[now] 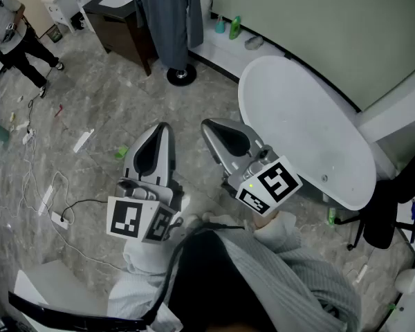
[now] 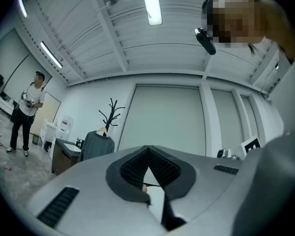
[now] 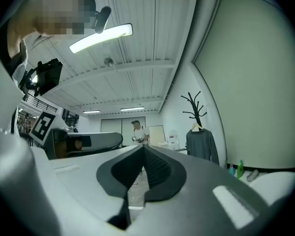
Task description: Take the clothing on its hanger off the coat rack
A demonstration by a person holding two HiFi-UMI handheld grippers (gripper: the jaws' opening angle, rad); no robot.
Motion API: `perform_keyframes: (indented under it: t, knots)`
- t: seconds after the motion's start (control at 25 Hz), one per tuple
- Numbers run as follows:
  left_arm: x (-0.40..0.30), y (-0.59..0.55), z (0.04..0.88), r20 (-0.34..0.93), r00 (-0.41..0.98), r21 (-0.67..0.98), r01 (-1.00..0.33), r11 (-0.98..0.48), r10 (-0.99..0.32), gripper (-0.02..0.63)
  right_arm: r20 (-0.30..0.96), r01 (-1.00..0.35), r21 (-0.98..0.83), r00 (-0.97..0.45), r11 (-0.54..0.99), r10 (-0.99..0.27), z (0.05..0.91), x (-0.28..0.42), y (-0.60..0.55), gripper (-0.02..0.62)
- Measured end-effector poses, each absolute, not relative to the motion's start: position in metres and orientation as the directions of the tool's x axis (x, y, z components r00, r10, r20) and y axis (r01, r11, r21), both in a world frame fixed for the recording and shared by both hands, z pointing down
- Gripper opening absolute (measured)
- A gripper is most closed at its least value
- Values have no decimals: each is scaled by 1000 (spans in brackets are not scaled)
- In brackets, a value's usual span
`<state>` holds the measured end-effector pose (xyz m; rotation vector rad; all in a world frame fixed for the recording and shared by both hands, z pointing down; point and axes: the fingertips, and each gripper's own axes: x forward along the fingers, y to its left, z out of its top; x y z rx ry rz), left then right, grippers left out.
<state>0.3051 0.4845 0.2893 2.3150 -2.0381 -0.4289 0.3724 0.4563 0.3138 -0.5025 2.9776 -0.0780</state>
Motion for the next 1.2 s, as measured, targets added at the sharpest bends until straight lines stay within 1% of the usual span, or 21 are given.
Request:
perform_keyframes:
  t: [0.52,0.68,0.84,0.96,1.2]
  knots:
    - [300,480,296,-184,117,206,-966,-155,-976,5,-137,-323,-114,-931,939,-337,317,368,451,1]
    - [300,471,292,-220,92,245,-958,-147,-971,5,-112,-323,-101,-936,941,-333,328,371,442,1]
    - [295,462,314,-170,84,223,-967,-121,-982,5,-105,-319,-127,-937,939,-333,340,371,430,2]
    - [278,447,312,-172,69,234,-966,-109,-983,5,-94,-315,-128,-940,940,-328,339,356,413,2]
    - [215,400,321,-169,62,249,-963,-104,-984,5,-87,-318,-124,-940,940,-329,342,298,364,2]
